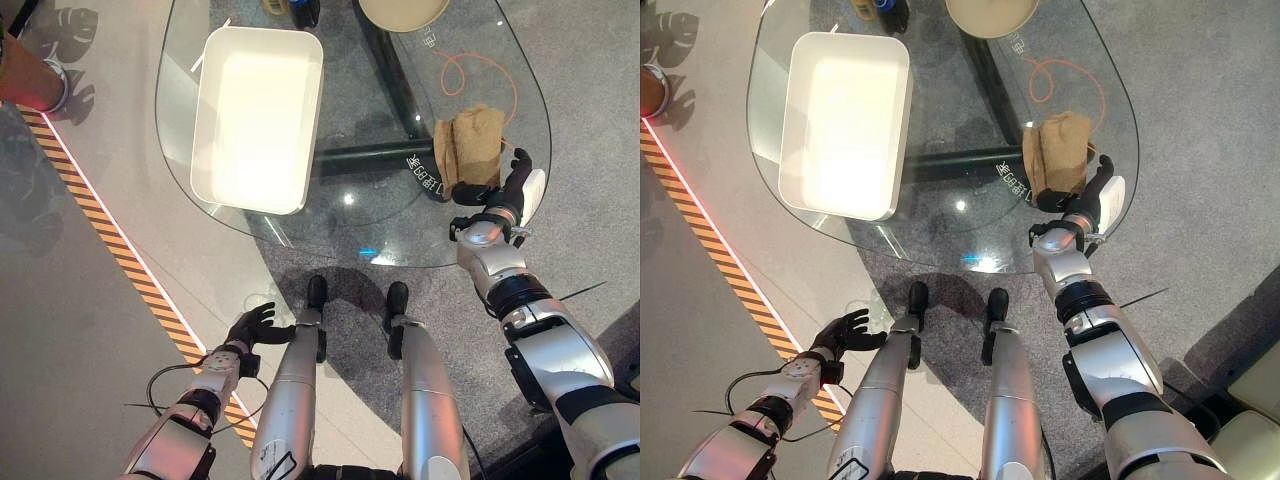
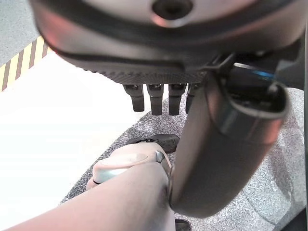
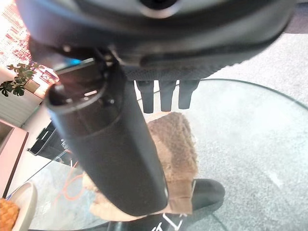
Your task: Wipe the table with a cloth and put it in the basket.
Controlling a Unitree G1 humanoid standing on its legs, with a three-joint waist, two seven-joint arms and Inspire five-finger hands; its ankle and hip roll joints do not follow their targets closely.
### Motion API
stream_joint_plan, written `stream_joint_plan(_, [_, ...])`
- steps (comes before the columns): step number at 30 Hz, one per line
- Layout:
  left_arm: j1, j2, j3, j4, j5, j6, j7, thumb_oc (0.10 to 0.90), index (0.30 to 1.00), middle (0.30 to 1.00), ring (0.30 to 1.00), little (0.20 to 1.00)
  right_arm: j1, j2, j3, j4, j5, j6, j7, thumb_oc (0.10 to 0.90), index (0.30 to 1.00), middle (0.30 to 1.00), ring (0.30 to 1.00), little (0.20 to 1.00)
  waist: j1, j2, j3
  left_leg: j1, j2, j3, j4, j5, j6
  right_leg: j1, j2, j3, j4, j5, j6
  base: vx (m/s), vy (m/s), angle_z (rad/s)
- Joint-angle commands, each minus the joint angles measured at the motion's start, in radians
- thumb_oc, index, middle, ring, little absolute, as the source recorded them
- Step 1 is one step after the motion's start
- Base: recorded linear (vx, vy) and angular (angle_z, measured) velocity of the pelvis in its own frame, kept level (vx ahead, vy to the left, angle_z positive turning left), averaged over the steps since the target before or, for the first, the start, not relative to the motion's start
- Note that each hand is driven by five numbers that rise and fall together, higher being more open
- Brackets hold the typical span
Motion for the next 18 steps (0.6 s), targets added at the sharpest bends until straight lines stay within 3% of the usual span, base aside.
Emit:
stream_joint_plan(1, [0.08, -0.029, -0.022, 0.042, 0.002, 0.006, 0.007, 0.8, 0.9, 0.9, 0.9, 0.9, -0.089, -0.053, 0.026, -0.011, -0.027, -0.037, -0.056, 0.8, 0.9, 0.9, 0.9, 0.9, 0.001, 0.036, -0.018, 0.011, -0.042, 0.049, 0.045, -0.054, 0.052, 0.058, 0.02, -0.045, -0.034, -0.005, -0.019, 0.0, 0.0, 0.0])
stream_joint_plan(18, [0.084, -0.037, -0.043, 0.027, -0.002, 0.02, 0.015, 0.8, 0.9, 0.9, 0.9, 0.9, -0.143, -0.049, 0.031, 0.064, -0.009, -0.042, -0.06, 0.8, 0.9, 0.9, 0.9, 0.9, 0.015, 0.058, -0.018, -0.001, -0.051, 0.044, 0.058, -0.056, 0.057, 0.039, 0.015, -0.05, -0.016, -0.007, -0.019, 0.0, 0.0, 0.0])
